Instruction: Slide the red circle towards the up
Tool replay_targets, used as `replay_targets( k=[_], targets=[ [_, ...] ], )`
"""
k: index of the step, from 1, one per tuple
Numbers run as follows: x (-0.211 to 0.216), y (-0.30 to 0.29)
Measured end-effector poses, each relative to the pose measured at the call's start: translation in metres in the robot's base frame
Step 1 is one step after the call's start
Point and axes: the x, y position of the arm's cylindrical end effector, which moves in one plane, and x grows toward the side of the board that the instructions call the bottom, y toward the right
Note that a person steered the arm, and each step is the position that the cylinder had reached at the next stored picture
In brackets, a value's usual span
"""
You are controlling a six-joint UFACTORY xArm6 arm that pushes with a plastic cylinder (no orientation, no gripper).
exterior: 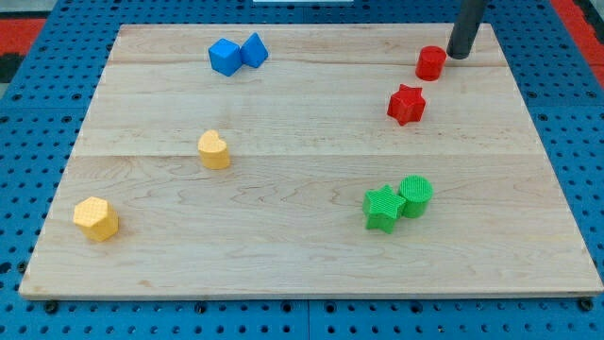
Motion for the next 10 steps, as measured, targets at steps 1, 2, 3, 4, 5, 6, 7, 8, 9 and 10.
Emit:
replay_targets(
  k=[1,2,3,4,5,6,7,8,9,10],
  targets=[
    [0.057,0.029],
    [0.058,0.018],
    [0.057,0.004],
    [0.05,-0.021],
    [0.032,-0.039],
    [0.014,-0.046],
    [-0.004,-0.046],
    [0.031,-0.046],
    [0.034,-0.073],
    [0.02,-0.095]
  ],
)
